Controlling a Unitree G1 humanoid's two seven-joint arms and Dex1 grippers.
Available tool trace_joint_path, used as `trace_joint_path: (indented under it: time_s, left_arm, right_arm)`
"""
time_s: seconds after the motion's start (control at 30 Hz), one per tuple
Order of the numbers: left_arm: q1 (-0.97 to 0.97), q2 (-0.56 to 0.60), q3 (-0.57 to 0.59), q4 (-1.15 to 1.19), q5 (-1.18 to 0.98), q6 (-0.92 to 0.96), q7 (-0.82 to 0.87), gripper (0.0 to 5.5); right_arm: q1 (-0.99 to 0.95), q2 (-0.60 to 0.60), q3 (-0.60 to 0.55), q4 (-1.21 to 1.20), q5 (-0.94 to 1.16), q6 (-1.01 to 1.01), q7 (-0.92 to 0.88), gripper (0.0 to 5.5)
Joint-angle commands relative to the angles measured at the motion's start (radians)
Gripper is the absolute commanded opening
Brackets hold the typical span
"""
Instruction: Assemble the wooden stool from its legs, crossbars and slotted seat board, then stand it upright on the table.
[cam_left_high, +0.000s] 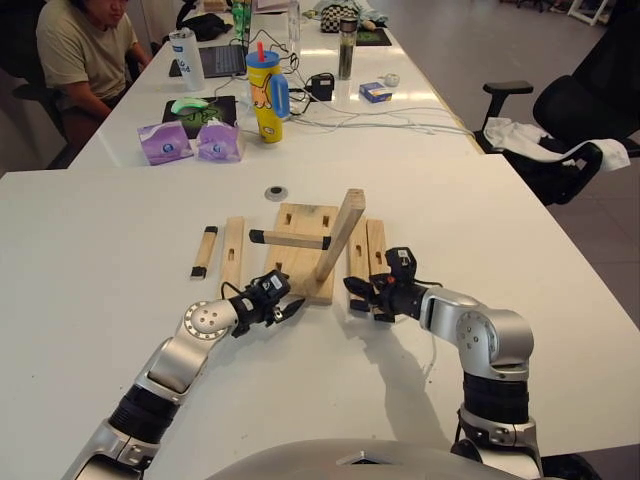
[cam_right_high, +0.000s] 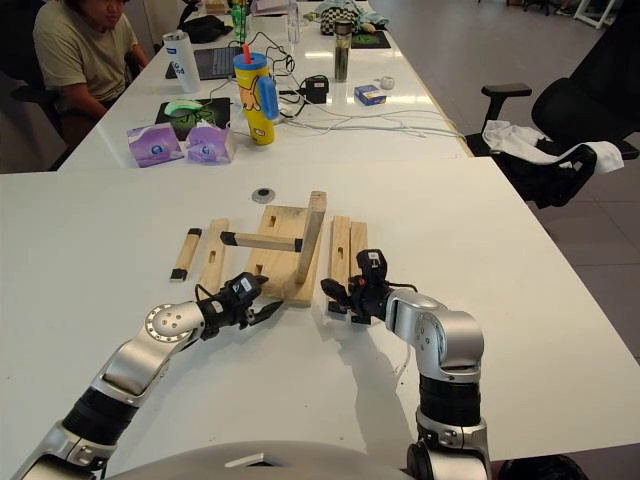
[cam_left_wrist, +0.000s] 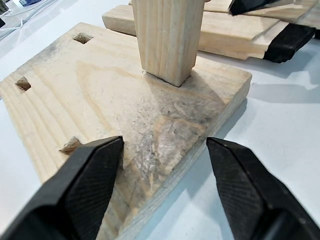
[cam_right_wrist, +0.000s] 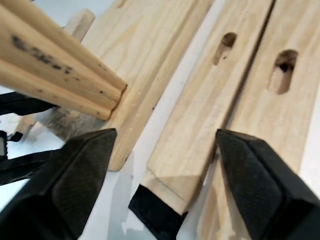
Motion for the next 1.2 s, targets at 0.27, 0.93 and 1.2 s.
trace_joint_path:
  time_s: [0.27, 0.93, 1.2]
  left_arm:
    - [0.105, -0.055, -0.111, 0.091, 0.069, 0.229, 0.064, 3.09]
    - [0.016, -0.145, -0.169, 0.143, 0.189, 0.193, 0.078, 3.09]
    - [0.002, -0.152, -0.088, 0.164, 0.185, -0.034, 0.148, 3.09]
  right_arm:
    - [-0.075, -0.138, 0.303, 0.065, -0.144, 0.036, -0.136, 3.72]
    - [0.000, -0.116, 0.263, 0.259, -0.195, -0.165, -0.174, 2.86]
    - [-0.006, -0.062, 0.187, 0.228, -0.199, -0.417, -0.205, 2.09]
